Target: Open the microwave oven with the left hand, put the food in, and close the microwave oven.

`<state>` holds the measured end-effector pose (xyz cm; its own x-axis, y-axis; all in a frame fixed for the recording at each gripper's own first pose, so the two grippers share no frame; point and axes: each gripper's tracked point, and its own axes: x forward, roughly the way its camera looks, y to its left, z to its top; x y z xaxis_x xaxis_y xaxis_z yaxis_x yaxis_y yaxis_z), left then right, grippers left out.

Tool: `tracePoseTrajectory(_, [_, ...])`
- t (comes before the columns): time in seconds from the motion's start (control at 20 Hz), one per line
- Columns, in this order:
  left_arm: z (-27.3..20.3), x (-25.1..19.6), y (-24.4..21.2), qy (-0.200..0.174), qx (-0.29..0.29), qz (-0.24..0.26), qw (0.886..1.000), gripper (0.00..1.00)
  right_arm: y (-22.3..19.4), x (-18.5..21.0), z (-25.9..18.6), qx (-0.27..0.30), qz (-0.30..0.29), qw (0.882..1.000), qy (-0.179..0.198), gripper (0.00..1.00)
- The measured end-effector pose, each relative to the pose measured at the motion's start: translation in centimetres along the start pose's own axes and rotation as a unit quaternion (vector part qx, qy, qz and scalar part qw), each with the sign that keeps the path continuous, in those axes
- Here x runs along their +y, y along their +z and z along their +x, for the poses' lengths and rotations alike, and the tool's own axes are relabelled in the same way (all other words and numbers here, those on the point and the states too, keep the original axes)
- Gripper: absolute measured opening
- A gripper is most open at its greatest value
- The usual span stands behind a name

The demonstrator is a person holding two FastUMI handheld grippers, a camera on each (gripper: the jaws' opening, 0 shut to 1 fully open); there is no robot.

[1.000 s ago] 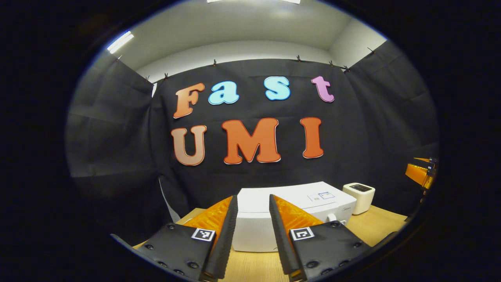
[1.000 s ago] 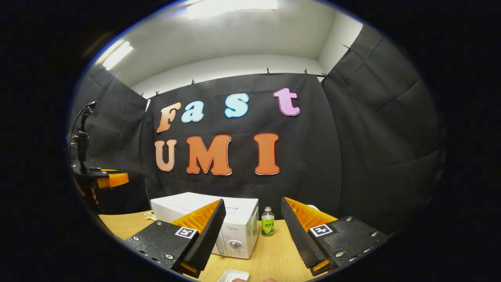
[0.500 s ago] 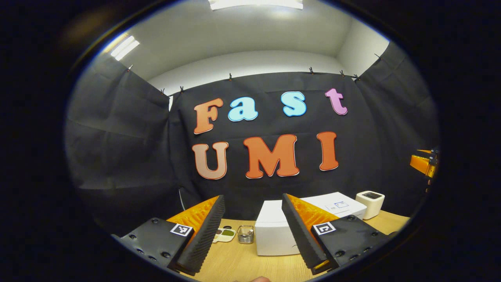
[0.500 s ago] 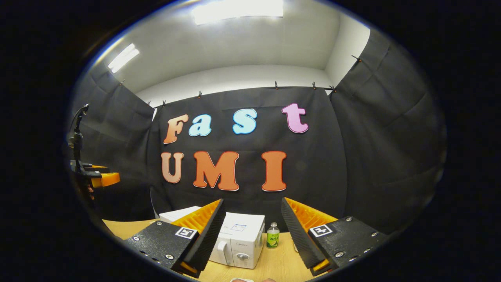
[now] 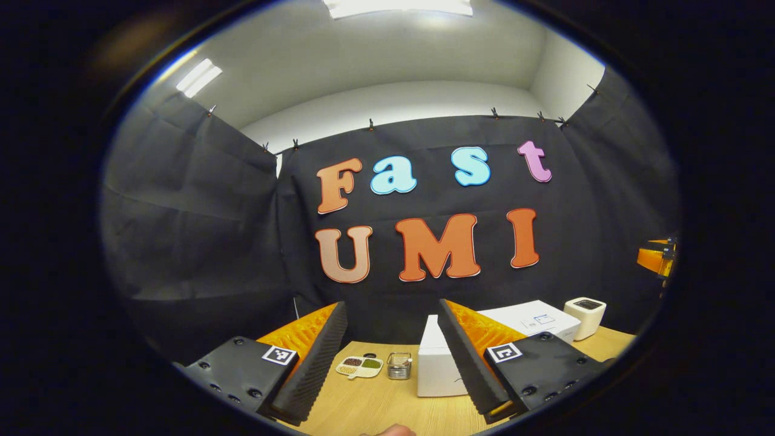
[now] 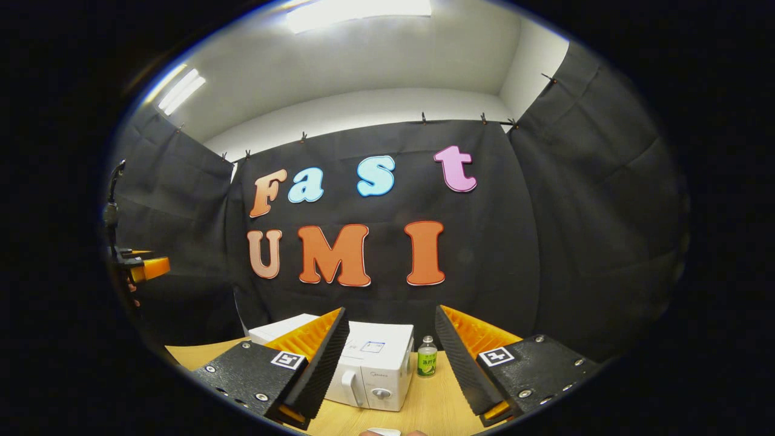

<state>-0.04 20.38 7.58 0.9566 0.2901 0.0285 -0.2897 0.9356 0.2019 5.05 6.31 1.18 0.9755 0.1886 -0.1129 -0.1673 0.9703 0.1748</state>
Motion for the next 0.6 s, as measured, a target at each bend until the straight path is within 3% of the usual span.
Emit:
tracePoseTrajectory(0.05, [0.1,0.0,0.1,0.001,-0.001,0.002,1.0,0.98,0.2,0.0,0.1,-0.005,-0.006,1.0,-0.001,0.89])
tracePoseTrajectory(0.1, [0.1,-0.2,0.1,0.0,-0.001,0.004,1.0,0.94,0.5,0.0,0.1,-0.009,-0.01,1.0,-0.002,0.89])
tracePoseTrajectory(0.2, [0.1,-0.2,-0.2,-0.001,0.002,0.004,1.0,1.0,0.4,0.0,0.2,-0.008,-0.012,1.0,-0.006,0.89])
tracePoseTrajectory(0.45, [0.6,0.1,-1.1,0.0,0.013,0.001,1.0,0.98,0.4,0.6,0.4,-0.004,0.003,1.0,0.008,0.89])
tracePoseTrajectory(0.5, [0.6,0.1,-1.2,0.0,0.012,0.0,1.0,0.94,0.5,0.5,0.3,-0.005,0.0,1.0,0.006,0.89])
tracePoseTrajectory(0.6, [0.5,0.0,-1.2,-0.006,0.008,-0.003,1.0,0.98,0.4,0.2,0.3,-0.006,-0.005,1.0,0.003,0.89])
